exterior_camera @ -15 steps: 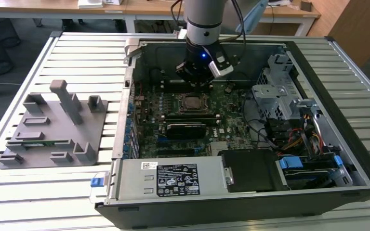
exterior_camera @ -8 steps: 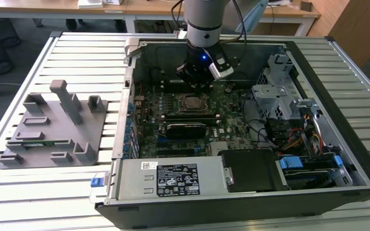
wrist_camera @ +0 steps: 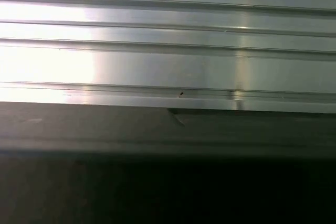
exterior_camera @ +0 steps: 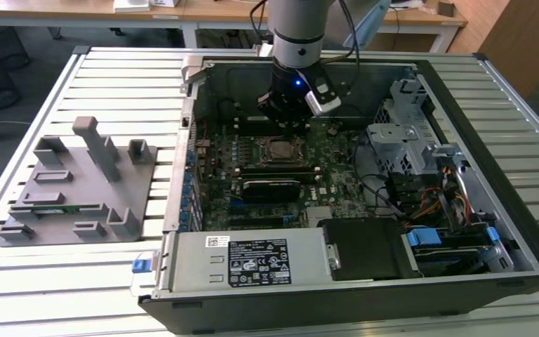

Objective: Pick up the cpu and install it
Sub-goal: 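Install the first cpu locking lever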

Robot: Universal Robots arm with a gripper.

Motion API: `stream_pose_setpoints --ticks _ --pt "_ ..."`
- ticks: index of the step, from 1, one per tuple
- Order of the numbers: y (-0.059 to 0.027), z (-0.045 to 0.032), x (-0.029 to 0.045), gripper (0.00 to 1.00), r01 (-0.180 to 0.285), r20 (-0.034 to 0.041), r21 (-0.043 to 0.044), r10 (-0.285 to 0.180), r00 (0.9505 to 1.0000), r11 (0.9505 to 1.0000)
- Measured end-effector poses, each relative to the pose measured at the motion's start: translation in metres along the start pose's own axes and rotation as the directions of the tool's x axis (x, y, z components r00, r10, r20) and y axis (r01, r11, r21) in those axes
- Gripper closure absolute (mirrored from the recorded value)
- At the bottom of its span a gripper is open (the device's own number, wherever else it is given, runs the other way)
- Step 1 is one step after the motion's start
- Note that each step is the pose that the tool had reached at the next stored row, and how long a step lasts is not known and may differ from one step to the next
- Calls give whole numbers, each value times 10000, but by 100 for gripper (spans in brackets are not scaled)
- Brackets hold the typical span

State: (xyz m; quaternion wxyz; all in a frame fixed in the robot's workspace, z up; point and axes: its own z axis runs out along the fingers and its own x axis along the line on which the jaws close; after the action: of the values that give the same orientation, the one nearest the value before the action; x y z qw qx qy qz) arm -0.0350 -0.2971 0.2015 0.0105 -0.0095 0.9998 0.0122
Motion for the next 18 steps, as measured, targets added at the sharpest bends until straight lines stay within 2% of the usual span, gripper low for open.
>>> stream_pose_setpoints --ticks 4,9,16,18 --pt "1 -9 -1 89 1 2 -3 -1 10000 10000" --pt "-6 4 0 89 1 0 35 -1 10000 10000" --pt "-10 35 1 89 8 -7 204 -8 10000 9998" --pt "-10 47 1 89 13 -8 220 -13 10000 9998"
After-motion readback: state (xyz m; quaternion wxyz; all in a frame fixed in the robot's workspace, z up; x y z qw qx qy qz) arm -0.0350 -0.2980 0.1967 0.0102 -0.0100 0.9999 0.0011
